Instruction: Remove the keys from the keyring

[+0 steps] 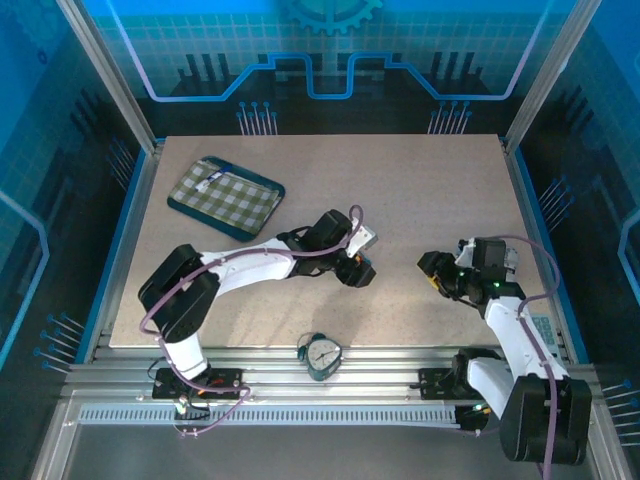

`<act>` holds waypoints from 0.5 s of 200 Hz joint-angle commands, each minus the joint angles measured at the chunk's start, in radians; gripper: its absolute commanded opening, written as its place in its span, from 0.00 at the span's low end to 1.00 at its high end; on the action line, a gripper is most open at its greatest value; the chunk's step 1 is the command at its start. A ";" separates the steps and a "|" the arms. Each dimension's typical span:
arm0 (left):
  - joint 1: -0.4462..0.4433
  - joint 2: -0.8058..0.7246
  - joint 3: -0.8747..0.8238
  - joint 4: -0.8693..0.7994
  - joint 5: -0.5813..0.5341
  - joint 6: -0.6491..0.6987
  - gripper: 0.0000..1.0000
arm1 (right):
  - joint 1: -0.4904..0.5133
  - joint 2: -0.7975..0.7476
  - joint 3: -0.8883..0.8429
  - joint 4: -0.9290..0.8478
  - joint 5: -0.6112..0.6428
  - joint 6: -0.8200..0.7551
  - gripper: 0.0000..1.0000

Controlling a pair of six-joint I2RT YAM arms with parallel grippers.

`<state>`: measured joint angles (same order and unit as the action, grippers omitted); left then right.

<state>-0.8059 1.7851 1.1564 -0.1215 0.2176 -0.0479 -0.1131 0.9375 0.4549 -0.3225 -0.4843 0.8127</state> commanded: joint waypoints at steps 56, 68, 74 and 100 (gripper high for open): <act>-0.104 0.194 0.170 -0.050 -0.246 0.180 0.55 | -0.092 -0.029 -0.021 -0.024 -0.110 -0.057 0.52; -0.113 0.207 0.173 -0.043 -0.286 0.190 0.54 | -0.104 -0.043 -0.022 -0.028 -0.115 -0.060 0.52; -0.113 0.215 0.175 -0.044 -0.294 0.192 0.54 | -0.108 -0.050 -0.022 -0.030 -0.116 -0.062 0.52; -0.115 0.247 0.191 -0.054 -0.327 0.178 0.49 | -0.127 -0.058 -0.021 -0.036 -0.128 -0.066 0.52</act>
<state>-0.9222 1.9987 1.3056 -0.1478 -0.0273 0.1062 -0.2150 0.8928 0.4435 -0.3321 -0.5724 0.7689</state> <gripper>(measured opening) 0.506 0.524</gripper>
